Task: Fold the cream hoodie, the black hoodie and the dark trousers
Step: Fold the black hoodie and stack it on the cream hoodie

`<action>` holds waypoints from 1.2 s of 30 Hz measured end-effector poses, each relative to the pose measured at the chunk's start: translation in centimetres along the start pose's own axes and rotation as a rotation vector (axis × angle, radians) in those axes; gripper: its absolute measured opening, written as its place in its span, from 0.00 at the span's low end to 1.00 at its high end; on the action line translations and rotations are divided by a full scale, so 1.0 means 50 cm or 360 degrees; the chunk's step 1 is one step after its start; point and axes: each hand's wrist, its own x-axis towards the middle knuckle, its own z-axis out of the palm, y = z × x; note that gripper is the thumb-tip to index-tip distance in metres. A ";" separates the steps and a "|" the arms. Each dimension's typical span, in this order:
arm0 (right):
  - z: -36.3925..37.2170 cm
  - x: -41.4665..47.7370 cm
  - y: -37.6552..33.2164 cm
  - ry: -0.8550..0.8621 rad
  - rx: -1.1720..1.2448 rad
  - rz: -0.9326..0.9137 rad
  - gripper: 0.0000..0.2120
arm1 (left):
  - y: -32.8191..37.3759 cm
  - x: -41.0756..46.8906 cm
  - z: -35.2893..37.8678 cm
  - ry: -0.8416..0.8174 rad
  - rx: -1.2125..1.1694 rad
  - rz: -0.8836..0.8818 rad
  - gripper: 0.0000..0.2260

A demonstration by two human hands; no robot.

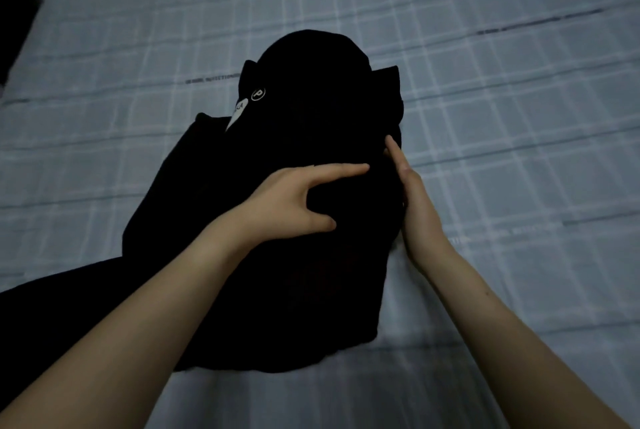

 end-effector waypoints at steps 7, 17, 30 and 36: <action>-0.001 -0.007 0.010 -0.0008 -0.0145 -0.0081 0.28 | 0.023 0.022 -0.009 0.0132 -0.0446 -0.0042 0.37; -0.034 -0.018 -0.003 -0.0180 -0.0565 -0.0162 0.41 | 0.021 0.039 0.005 0.0128 -0.0399 -0.0062 0.38; -0.055 -0.012 -0.021 -0.0233 -0.0453 -0.0192 0.37 | 0.015 0.049 0.032 0.0087 -0.0360 0.0084 0.37; -0.063 -0.003 -0.028 -0.0238 -0.0557 -0.0197 0.31 | 0.016 0.061 0.084 0.0030 -0.0410 0.0116 0.37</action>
